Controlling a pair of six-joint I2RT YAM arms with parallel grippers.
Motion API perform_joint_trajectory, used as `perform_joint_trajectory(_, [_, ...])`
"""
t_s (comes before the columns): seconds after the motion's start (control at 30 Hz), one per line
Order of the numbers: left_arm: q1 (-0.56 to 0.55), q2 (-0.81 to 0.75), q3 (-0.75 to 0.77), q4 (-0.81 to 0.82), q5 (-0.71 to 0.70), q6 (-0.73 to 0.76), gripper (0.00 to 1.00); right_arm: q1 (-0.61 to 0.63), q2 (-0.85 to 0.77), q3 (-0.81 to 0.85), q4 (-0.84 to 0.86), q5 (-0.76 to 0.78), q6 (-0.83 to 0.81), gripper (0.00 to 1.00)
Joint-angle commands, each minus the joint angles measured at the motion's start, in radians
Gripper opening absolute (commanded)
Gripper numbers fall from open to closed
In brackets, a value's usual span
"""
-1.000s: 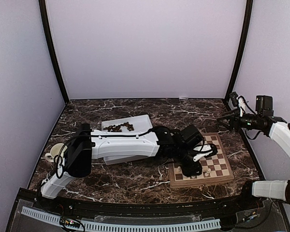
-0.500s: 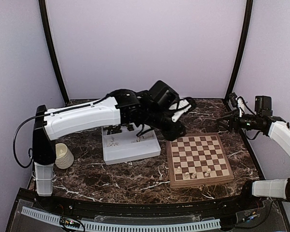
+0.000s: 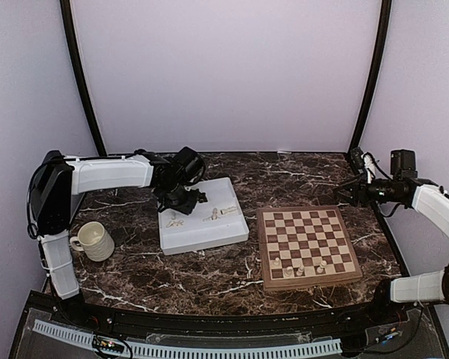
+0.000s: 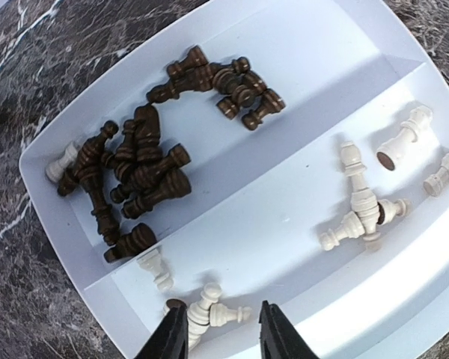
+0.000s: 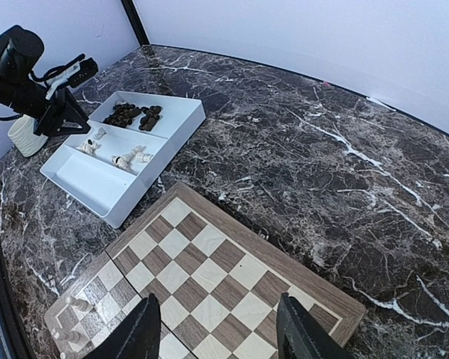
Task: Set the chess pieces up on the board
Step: Pick up the pawn from the storage box.
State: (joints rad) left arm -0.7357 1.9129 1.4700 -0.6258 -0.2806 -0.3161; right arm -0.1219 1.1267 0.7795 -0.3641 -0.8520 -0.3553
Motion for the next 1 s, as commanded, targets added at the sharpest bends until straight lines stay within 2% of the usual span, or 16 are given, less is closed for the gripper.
perform_joint_trajectory(0.0, [0.053,-0.086,-0.042,-0.017,-0.008,-0.112,0.37,-0.004,0.012,0.032,-0.002,-0.004,-0.018,0.54])
perform_joint_trajectory(0.23, [0.147,-0.056,-0.012,0.046,0.032,-0.093,0.38,-0.004,0.03,0.037,-0.005,-0.01,-0.024,0.54])
perform_joint_trajectory(0.4, [0.156,0.001,0.073,-0.027,0.104,-0.092,0.29,-0.004,0.019,0.035,-0.012,-0.004,-0.028,0.54])
perform_joint_trajectory(0.7, [0.144,-0.107,-0.139,0.003,0.157,-0.209,0.3,-0.004,0.023,0.041,-0.022,-0.013,-0.036,0.54])
perform_joint_trajectory(0.97, [0.144,-0.039,-0.14,0.035,0.167,-0.204,0.37,-0.002,0.027,0.043,-0.025,-0.021,-0.039,0.54])
